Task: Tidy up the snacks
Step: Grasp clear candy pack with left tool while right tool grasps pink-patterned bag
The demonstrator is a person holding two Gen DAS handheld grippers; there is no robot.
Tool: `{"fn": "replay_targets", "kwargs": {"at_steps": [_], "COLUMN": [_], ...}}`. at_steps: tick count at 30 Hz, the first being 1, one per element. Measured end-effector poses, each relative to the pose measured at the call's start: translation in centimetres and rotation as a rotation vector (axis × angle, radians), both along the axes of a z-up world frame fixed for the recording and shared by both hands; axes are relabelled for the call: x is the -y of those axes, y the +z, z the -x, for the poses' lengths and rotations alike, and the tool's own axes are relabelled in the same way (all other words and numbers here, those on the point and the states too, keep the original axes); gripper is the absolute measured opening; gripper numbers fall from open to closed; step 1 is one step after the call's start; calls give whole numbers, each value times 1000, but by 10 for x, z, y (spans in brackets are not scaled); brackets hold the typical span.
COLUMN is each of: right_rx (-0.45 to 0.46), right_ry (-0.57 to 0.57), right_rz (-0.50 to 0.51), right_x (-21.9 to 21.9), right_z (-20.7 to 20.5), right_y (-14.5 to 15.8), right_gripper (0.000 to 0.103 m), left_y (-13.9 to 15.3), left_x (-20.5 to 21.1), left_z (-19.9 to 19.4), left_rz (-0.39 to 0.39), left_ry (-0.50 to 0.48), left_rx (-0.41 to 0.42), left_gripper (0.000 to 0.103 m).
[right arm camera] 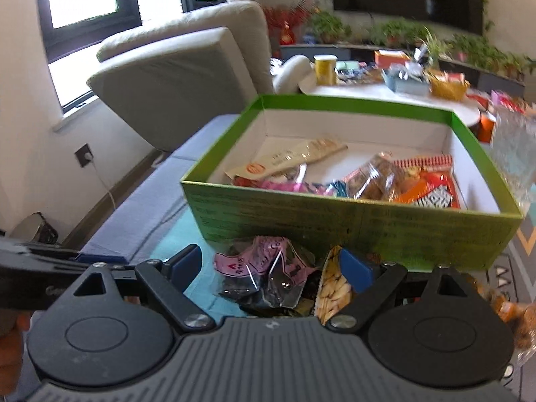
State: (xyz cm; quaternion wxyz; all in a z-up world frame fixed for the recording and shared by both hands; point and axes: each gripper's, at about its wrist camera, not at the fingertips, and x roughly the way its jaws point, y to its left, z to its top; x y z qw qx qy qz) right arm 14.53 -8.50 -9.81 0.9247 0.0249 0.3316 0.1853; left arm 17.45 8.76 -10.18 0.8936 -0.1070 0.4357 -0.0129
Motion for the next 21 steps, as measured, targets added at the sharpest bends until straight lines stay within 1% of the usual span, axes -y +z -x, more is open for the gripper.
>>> {"fn": "replay_targets", "kwargs": {"at_steps": [4, 8, 11, 12, 14, 15, 17, 19, 21], "right_rx": [-16, -34, -33, -34, -34, -32, -31, -40, -35], "right_ry": [3, 8, 8, 8, 8, 10, 22, 30, 13], "right_rz": [12, 17, 21, 25, 42, 55, 80, 87, 60], "right_x": [-3, -6, -9, -10, -12, -13, -15, -15, -11], "right_z": [-2, -1, -2, -2, -3, -4, -4, -4, -3], "right_y": [-3, -6, -8, -9, -10, -11, -13, -15, -12], "right_gripper": [64, 64, 64, 64, 64, 64, 63, 63, 63], "left_y": [1, 2, 2, 2, 2, 2, 2, 1, 0], "left_x": [-1, -5, -5, -6, -8, -9, -9, -6, -1], "left_z": [2, 6, 8, 8, 10, 11, 13, 14, 15], "left_rz": [-31, -29, -58, -61, -52, -37, -14, -29, -52], "left_ry": [17, 42, 51, 50, 46, 39, 25, 11, -8], "left_rx": [-5, -25, -29, -29, -36, -42, -42, -31, -18], "left_gripper": [43, 43, 43, 44, 50, 56, 57, 56, 56]}}
